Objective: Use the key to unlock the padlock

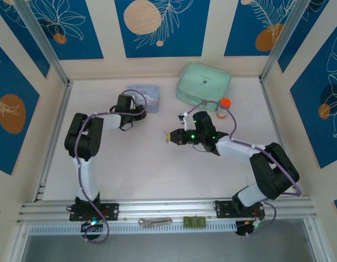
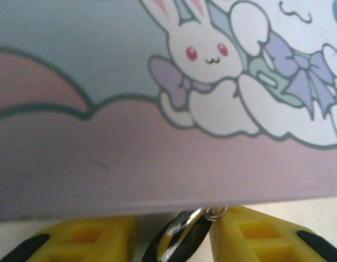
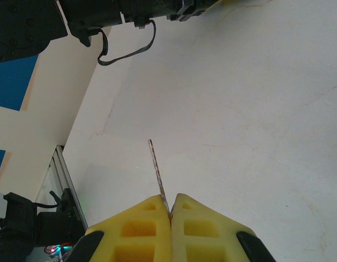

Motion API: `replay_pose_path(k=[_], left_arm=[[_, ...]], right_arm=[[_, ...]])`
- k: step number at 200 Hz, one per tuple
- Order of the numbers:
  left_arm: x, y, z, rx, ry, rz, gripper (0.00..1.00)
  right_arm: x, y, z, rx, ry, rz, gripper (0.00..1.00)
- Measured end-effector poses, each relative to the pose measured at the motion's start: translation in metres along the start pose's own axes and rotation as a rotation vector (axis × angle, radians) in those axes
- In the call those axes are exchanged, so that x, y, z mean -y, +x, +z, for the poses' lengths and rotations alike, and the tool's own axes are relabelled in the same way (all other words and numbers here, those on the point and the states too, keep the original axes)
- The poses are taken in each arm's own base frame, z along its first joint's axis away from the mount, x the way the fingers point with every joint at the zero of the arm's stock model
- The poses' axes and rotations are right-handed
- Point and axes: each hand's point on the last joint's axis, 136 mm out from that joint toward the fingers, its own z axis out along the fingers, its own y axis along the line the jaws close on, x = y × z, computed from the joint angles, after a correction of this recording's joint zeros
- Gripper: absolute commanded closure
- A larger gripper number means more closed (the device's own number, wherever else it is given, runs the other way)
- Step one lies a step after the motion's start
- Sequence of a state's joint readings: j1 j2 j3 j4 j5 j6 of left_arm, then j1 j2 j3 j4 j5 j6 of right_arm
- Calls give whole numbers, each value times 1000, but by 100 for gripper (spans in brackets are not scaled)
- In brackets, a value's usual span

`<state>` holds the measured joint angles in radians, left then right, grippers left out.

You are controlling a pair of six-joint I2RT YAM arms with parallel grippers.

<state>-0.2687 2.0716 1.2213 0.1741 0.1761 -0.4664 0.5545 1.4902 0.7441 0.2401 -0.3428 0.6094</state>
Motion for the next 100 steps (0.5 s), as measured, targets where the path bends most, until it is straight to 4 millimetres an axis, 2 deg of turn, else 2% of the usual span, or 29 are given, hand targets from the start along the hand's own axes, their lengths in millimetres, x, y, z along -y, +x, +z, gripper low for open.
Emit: replay_pose_path(k=[30,52,74,100], left_arm=[[2,-1,3,7,20,-21,78],[4,-1,4,5,35,-31,81],[7,-1,5,9,53,-46,91],[9,1,5,15,80,-77,97]], right_arm=[[0,0,0,0,0,0,100],[0,0,0,1,0,0,100],[0,-1,0,3,2,-1,100],[1,-1,1,3,2,-1,100]])
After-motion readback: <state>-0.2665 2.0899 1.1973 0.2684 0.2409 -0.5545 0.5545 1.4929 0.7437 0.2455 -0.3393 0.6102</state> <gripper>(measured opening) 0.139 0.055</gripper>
